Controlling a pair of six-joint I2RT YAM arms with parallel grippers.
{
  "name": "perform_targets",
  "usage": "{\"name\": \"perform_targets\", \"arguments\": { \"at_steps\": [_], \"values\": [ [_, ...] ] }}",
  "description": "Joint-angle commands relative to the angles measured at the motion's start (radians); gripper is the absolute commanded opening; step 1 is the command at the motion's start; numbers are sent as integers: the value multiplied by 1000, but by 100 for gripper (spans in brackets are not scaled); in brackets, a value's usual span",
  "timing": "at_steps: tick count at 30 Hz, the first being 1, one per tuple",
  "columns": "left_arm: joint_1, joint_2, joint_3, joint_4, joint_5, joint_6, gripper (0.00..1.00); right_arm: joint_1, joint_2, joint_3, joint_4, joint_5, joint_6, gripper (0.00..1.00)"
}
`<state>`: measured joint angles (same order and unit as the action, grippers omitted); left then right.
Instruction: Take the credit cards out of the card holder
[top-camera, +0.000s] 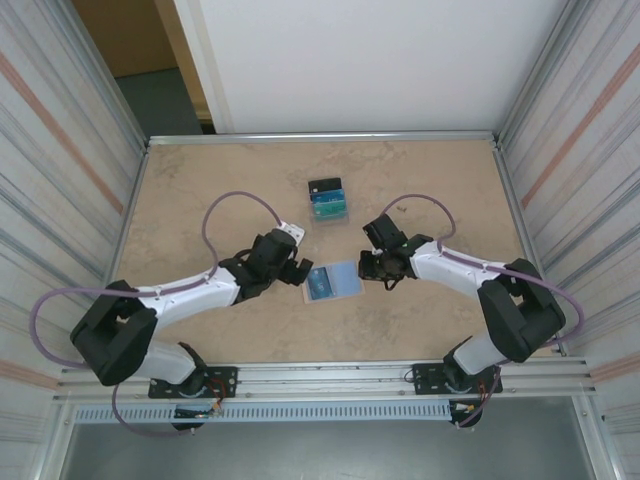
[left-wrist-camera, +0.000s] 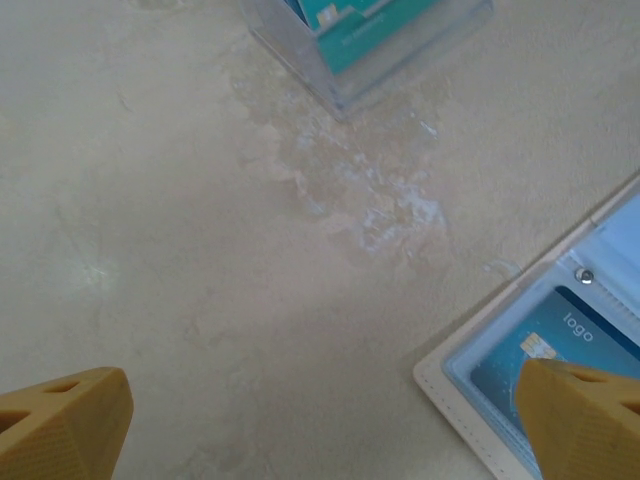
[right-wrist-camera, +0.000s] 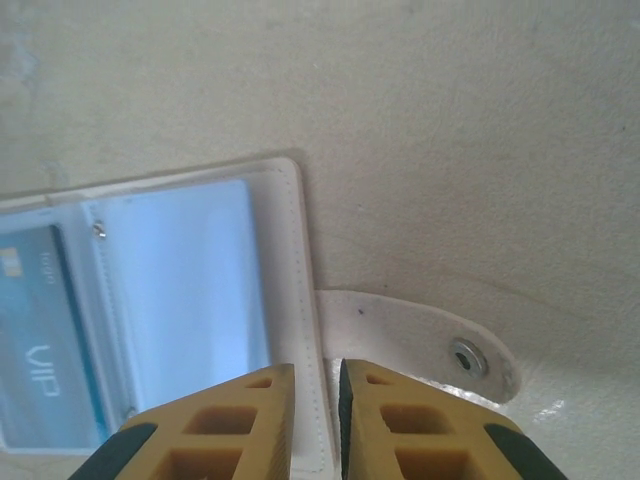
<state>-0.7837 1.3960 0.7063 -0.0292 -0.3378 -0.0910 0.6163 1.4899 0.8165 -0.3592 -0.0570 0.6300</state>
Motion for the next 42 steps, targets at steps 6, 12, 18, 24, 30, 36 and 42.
{"name": "perform_targets", "arguments": {
  "at_steps": [6, 12, 18, 24, 30, 36, 42],
  "values": [
    [-10, 73, -15, 23, 22, -5, 99, 2, -4, 7, 133, -163, 51, 20],
    [-11, 114, -19, 36, 23, 7, 99, 13, 87, 19, 239, -285, 88, 20],
    [-14, 144, -28, 48, 11, 6, 99, 19, 164, 38, 306, -373, 113, 22],
    [-18, 176, -22, 47, -11, 13, 99, 21, 199, 41, 342, -412, 127, 22],
    [-25, 193, -12, 37, -35, 18, 99, 22, 225, 29, 372, -432, 138, 22],
    [-35, 203, -5, 25, -60, 21, 99, 21, 268, 20, 416, -462, 162, 20],
    [-40, 208, 1, 13, -75, 23, 99, 16, 300, 7, 478, -511, 188, 16]
  ]
}}
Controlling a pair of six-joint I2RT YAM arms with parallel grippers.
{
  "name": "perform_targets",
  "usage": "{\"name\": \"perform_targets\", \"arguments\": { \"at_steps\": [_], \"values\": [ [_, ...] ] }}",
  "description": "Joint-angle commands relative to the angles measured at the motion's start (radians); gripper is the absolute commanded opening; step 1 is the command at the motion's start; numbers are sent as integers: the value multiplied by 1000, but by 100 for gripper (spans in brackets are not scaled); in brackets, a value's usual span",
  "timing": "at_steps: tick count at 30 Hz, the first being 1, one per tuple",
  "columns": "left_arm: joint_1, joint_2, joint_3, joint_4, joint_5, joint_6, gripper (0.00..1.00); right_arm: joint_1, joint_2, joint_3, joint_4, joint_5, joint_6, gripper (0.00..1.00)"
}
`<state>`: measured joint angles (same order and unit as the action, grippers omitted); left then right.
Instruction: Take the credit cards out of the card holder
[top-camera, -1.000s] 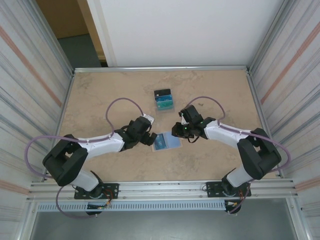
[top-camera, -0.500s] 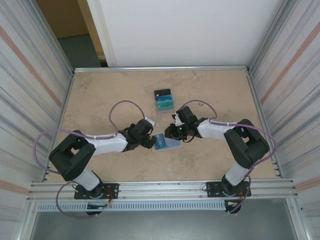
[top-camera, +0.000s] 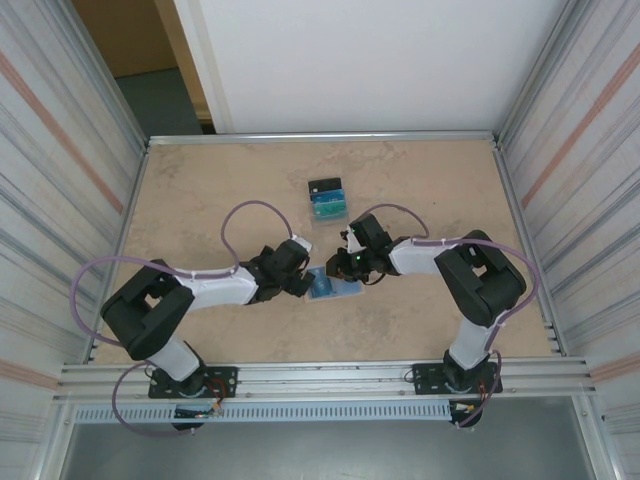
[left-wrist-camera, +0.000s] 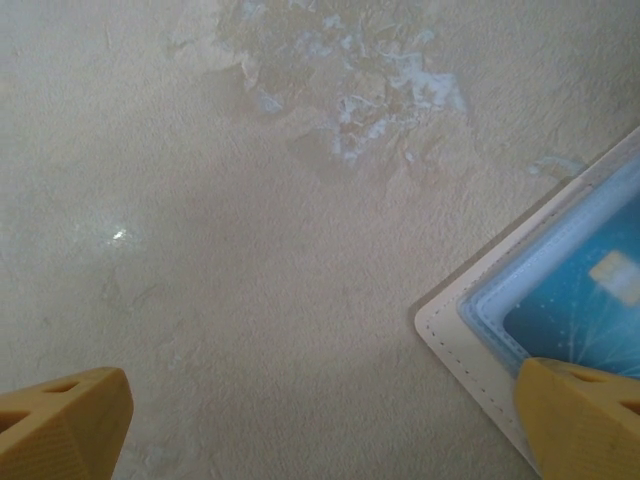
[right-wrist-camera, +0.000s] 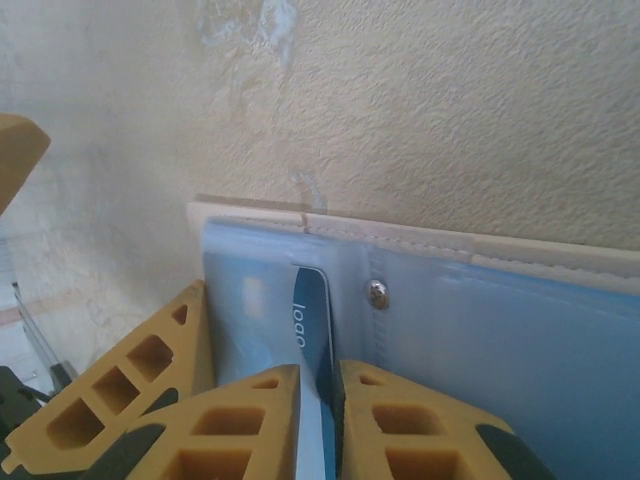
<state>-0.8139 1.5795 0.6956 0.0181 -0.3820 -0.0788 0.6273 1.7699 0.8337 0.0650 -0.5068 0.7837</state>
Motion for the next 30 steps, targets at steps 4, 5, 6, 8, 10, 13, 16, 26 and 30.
{"name": "perform_targets", "arguments": {
  "at_steps": [4, 5, 6, 8, 10, 13, 16, 26, 30],
  "values": [
    [-10, 24, 18, -46, -38, 10, 99, -8, 19, -32, 101, -94, 56, 15],
    [-9, 24, 17, -47, -41, 11, 99, -11, 17, -38, 116, -105, 62, 14],
    [-10, 24, 17, -49, -43, 11, 99, -16, 16, -48, 131, -115, 68, 15],
    [-11, 24, 19, -52, -45, 13, 99, -24, 14, -60, 153, -128, 81, 15],
    [-11, 25, 22, -56, -49, 11, 99, -26, 13, -70, 169, -136, 88, 14],
    [-13, 25, 26, -60, -49, 10, 98, -26, 12, -78, 176, -143, 94, 15],
    [-17, 27, 31, -66, -53, 9, 99, -26, 8, -85, 178, -149, 96, 14],
    [-22, 34, 42, -84, -65, 1, 99, -26, -1, -108, 164, -140, 96, 16],
    [-22, 34, 45, -87, -62, -3, 99, -24, -3, -113, 184, -150, 105, 15]
  ]
}}
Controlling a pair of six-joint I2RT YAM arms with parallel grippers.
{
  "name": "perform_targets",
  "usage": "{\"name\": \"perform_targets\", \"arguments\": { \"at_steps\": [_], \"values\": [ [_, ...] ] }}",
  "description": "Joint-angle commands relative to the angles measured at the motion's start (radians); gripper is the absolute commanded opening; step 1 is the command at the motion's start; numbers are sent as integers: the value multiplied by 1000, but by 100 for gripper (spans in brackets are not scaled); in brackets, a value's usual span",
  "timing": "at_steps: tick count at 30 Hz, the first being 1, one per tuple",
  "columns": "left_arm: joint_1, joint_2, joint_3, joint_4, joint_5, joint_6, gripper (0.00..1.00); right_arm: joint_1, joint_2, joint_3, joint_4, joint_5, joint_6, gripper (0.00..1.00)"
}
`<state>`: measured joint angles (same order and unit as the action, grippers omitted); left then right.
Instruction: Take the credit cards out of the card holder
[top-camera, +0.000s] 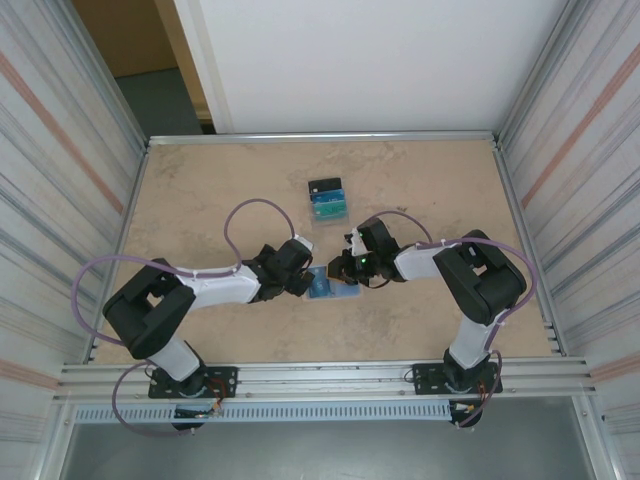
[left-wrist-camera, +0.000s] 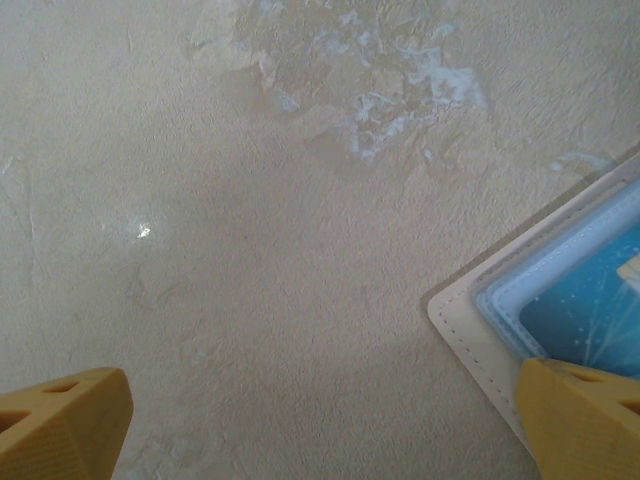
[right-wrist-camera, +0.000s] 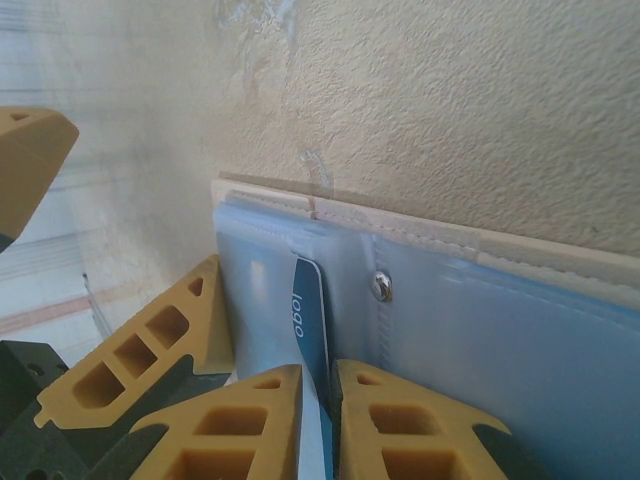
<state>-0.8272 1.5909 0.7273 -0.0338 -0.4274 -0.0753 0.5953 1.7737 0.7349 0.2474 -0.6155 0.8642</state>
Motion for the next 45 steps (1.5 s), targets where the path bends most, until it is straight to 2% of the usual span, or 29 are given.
{"name": "perform_targets", "arguments": {
  "at_steps": [1, 8, 19, 38, 45],
  "values": [
    [-9, 24, 14, -36, -17, -6, 99, 6, -7, -14, 12, -47, 29, 15],
    [-9, 27, 18, -47, -18, -9, 99, 3, -12, -36, 78, -81, 64, 14],
    [-9, 31, 30, -64, -27, -10, 99, -2, -29, -58, 88, -83, 73, 12],
    [-10, 38, 38, -80, -31, -17, 99, -23, -42, -99, 173, -114, 110, 14],
    [-9, 41, 41, -80, -30, -20, 99, -29, -50, -106, 187, -121, 110, 10]
  ]
}}
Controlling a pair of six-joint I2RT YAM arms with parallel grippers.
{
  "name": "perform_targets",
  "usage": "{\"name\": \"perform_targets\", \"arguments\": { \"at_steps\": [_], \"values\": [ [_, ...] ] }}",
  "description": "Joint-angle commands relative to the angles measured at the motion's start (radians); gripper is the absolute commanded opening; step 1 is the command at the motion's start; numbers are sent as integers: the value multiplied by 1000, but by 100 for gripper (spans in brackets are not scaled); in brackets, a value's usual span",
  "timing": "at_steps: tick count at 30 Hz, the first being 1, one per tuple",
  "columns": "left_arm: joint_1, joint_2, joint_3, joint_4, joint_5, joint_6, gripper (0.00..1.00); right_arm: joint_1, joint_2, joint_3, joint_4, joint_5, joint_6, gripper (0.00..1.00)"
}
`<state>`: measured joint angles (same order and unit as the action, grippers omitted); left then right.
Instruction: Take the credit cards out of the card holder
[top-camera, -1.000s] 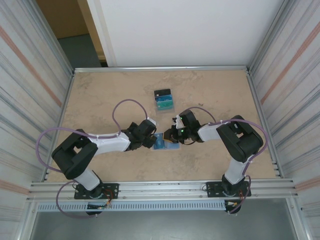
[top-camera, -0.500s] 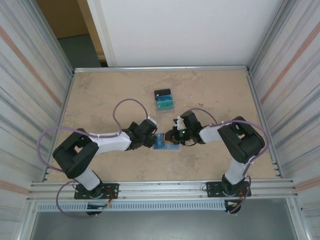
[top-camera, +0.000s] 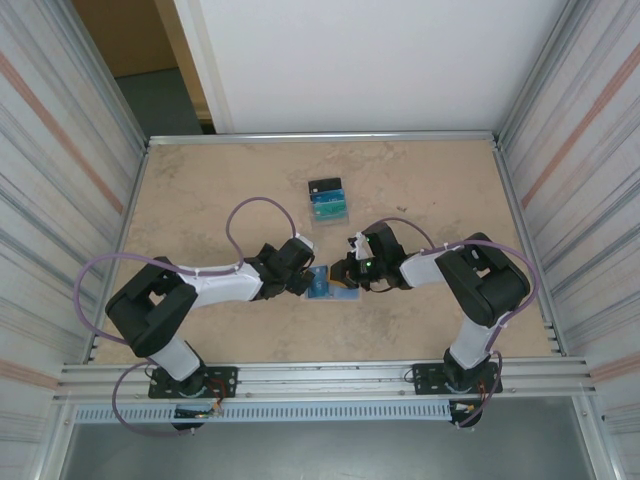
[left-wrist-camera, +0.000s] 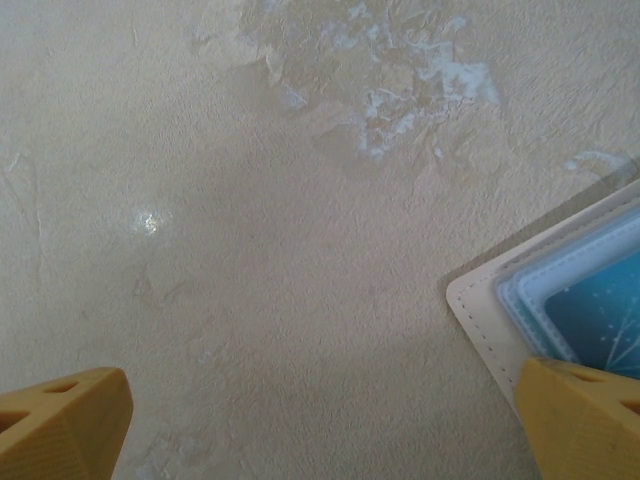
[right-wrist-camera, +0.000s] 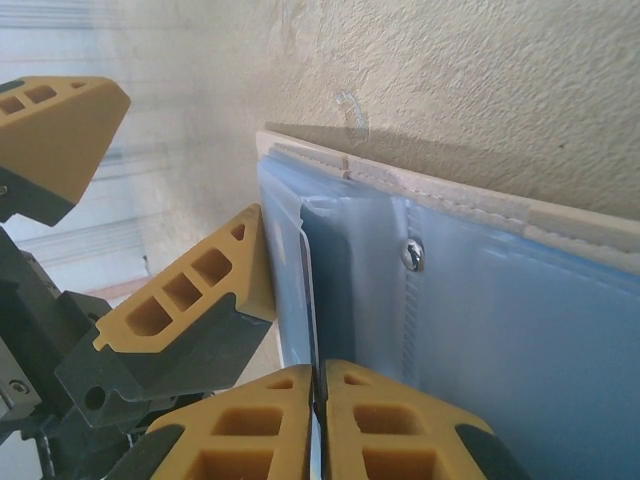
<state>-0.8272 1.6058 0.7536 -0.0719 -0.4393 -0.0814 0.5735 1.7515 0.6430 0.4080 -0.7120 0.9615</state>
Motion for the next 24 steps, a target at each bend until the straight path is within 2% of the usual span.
{"name": "perform_targets", "arguments": {
  "at_steps": [1, 12, 24],
  "values": [
    [-10, 26, 15, -41, -18, -13, 99, -7, -29, -16, 26, -24, 12, 10],
    [-10, 26, 15, -43, -22, -13, 99, -22, -33, -27, 29, -24, 10, 7],
    [-9, 24, 15, -42, -18, -14, 99, -32, -22, -32, 14, -27, -12, 10]
  ]
}}
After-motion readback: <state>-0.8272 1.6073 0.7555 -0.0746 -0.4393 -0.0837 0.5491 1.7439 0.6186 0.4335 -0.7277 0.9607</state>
